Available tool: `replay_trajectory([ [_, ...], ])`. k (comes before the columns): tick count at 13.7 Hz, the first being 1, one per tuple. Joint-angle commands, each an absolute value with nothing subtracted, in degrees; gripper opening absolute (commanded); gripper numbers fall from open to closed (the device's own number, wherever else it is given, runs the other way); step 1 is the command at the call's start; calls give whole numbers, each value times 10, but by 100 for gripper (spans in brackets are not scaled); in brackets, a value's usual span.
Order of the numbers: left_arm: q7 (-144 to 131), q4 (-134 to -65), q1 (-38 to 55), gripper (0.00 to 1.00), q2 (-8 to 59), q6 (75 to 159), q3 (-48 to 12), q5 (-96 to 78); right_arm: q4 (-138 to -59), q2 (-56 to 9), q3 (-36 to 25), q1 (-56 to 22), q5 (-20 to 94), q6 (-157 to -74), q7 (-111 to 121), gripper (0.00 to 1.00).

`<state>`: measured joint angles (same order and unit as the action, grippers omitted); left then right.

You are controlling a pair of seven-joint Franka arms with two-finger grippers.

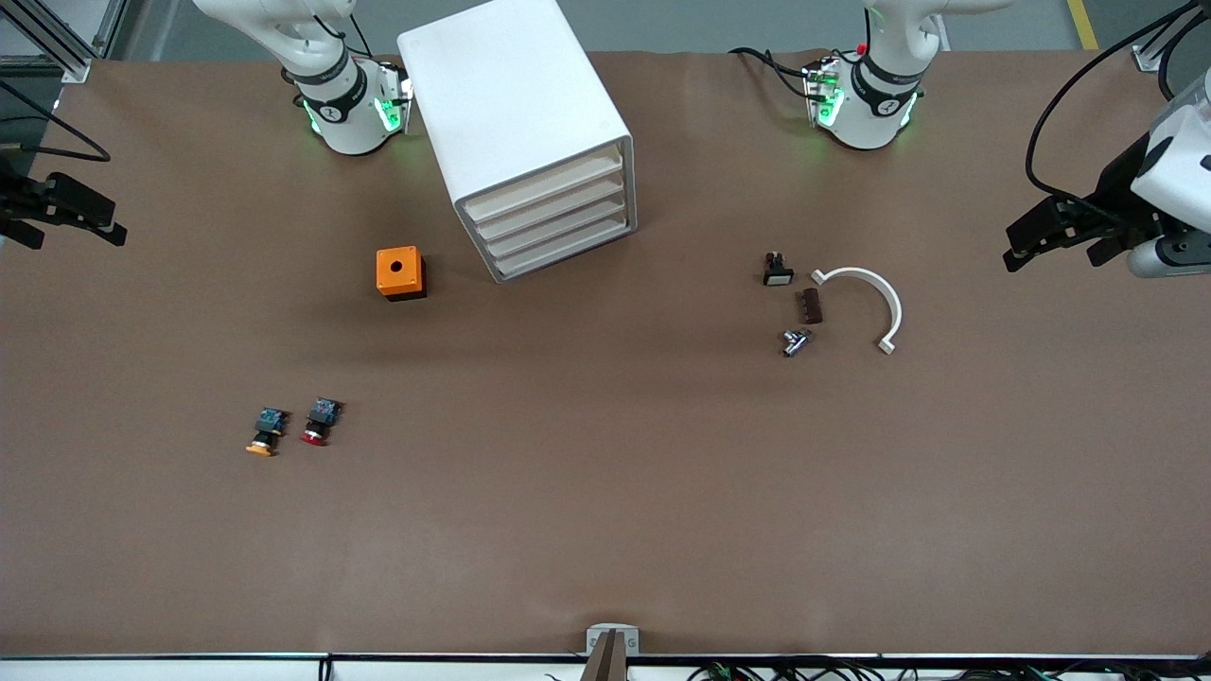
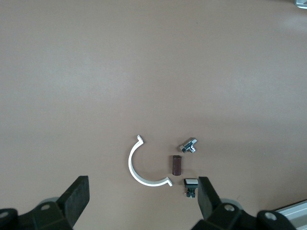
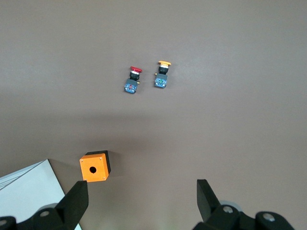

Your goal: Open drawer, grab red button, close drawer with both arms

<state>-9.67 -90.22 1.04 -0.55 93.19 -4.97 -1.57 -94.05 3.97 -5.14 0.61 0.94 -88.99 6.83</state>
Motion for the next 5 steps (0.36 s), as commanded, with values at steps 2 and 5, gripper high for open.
replay_trajectory([
  [2,-93,-888,7,99,1,924,-54,-7,-954,54,-51,9,10,-894,74,100],
  [5,-93,-888,7,99,1,924,-54,-7,-954,54,-51,9,9,-894,74,100],
])
